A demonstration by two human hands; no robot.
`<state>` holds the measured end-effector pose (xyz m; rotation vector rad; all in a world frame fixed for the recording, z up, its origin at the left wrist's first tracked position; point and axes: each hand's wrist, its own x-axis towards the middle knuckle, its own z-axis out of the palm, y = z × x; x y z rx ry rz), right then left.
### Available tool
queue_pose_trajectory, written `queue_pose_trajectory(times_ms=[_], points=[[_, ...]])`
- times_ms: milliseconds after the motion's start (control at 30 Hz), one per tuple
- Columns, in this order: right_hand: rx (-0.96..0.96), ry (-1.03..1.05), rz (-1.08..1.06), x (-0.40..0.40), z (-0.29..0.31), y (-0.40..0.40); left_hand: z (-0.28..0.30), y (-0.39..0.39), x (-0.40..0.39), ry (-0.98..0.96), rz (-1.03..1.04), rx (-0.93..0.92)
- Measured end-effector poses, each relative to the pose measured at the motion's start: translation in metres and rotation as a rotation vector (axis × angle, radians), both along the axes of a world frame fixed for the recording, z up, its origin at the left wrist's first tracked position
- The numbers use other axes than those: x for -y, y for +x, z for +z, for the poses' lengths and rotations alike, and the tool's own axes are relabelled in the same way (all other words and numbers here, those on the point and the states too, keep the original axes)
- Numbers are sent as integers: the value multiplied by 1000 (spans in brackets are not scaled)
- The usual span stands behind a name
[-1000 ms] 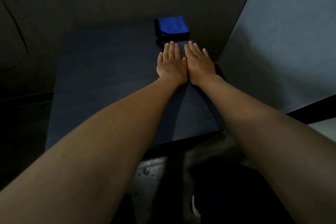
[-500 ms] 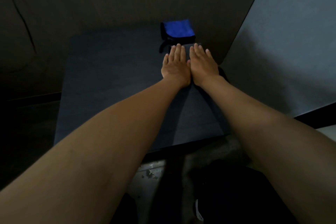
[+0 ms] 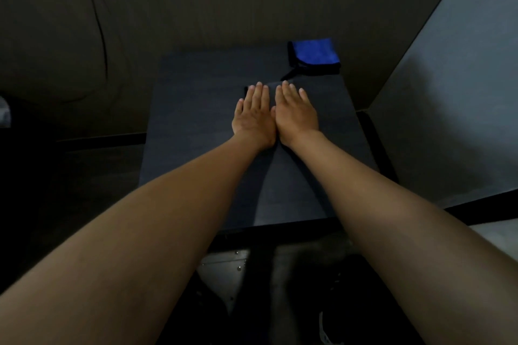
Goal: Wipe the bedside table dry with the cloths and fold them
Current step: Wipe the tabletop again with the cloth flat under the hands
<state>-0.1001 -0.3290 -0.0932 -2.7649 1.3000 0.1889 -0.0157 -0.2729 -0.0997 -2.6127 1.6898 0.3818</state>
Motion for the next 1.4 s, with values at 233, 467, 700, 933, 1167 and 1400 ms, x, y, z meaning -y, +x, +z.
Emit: queue_pose_trajectory(times_ms=[233,467,700,933,1167,1400], points=[[-119,-82,22,9,4,18,-1,13,9,11,23,-1],[-124,-84,4,29,1,42,-1,37,33,15,-1,9],[-146,-132,-19,64,-1,66,-2,63,69,17,-43,29],[-156,-162,-10,93,-4,88,-1,87,100,20,-57,42],[-118,-124,-13,103,-2,113,1,109,103,-12,-16,7],[-25,-41,39,68,-3,171,-2,165,61,-18,54,17]])
